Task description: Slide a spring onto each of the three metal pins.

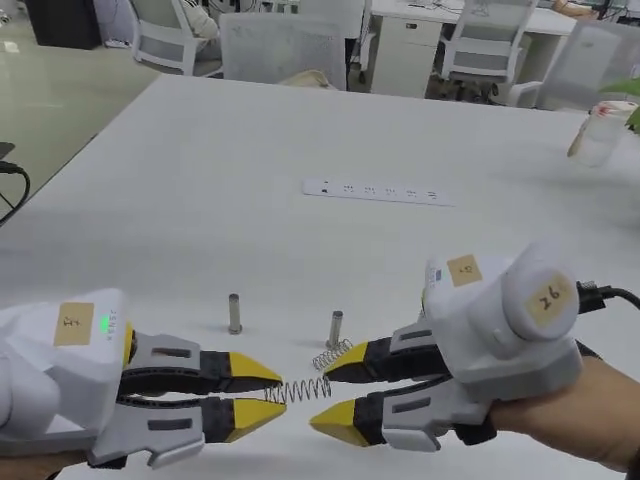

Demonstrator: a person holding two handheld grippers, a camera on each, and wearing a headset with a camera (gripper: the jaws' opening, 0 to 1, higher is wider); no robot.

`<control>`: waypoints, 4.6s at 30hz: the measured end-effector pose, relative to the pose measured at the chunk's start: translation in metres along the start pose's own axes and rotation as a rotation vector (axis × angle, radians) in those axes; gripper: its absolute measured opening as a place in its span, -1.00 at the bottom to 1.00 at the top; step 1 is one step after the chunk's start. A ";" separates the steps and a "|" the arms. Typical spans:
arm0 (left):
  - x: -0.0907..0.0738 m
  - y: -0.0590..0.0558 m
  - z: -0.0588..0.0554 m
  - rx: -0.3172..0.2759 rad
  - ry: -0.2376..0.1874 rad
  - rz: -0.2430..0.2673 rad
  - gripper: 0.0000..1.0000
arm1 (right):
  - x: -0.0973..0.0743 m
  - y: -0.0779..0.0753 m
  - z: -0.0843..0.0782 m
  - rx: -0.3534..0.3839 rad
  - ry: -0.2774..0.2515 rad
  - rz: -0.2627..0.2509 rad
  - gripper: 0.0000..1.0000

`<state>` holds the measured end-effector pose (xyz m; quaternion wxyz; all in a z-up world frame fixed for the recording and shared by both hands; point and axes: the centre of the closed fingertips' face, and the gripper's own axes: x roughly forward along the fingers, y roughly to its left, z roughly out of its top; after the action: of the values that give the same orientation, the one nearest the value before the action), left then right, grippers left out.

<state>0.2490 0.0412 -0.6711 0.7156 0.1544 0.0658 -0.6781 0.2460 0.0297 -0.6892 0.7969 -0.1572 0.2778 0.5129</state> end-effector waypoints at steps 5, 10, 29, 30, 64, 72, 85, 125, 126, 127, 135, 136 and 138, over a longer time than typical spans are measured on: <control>0.001 -0.003 0.003 0.001 -0.007 -0.011 -0.96 | 0.001 0.003 0.000 -0.012 -0.002 0.015 -0.62; 0.001 -0.005 0.005 0.000 -0.016 -0.019 -0.96 | 0.002 0.007 0.001 -0.022 -0.005 0.026 -0.70; 0.001 -0.010 0.006 -0.006 -0.021 -0.034 -0.96 | -0.006 0.015 0.015 -0.015 -0.036 0.058 -0.81; 0.001 -0.010 0.006 -0.006 -0.023 -0.033 -0.96 | -0.007 0.015 0.016 -0.019 -0.037 0.057 -0.81; 0.008 -0.008 0.007 0.000 -0.034 -0.031 -0.96 | -0.009 0.020 0.033 -0.253 0.227 0.122 -0.84; 0.013 -0.006 0.009 0.000 -0.045 -0.033 -0.96 | -0.011 0.016 0.032 -0.320 0.352 0.159 -0.84; 0.021 -0.003 0.014 0.002 -0.064 -0.039 -0.96 | -0.017 0.012 0.030 -0.389 0.493 0.213 -0.84; 0.023 0.007 0.012 -0.029 -0.090 -0.015 -0.94 | -0.010 0.003 0.035 -0.387 0.541 0.217 -0.85; 0.023 0.007 0.011 -0.035 -0.091 -0.016 -0.94 | -0.009 0.003 0.035 -0.386 0.541 0.218 -0.85; 0.023 0.007 0.011 -0.037 -0.092 -0.016 -0.94 | -0.009 0.003 0.035 -0.384 0.541 0.219 -0.85; 0.019 0.011 0.004 -0.050 -0.077 -0.003 -0.79 | -0.004 0.000 0.039 -0.389 0.544 0.216 -0.85; 0.018 0.011 0.004 -0.052 -0.078 -0.002 -0.77 | -0.004 0.000 0.040 -0.390 0.543 0.215 -0.85; 0.016 0.011 0.003 -0.059 -0.080 -0.001 -0.72 | -0.003 0.000 0.040 -0.392 0.543 0.216 -0.85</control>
<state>0.2604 0.0249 -0.6719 0.7216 0.1062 0.0573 -0.6818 0.2564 0.0493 -0.6554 0.5897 -0.4075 0.3911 0.5773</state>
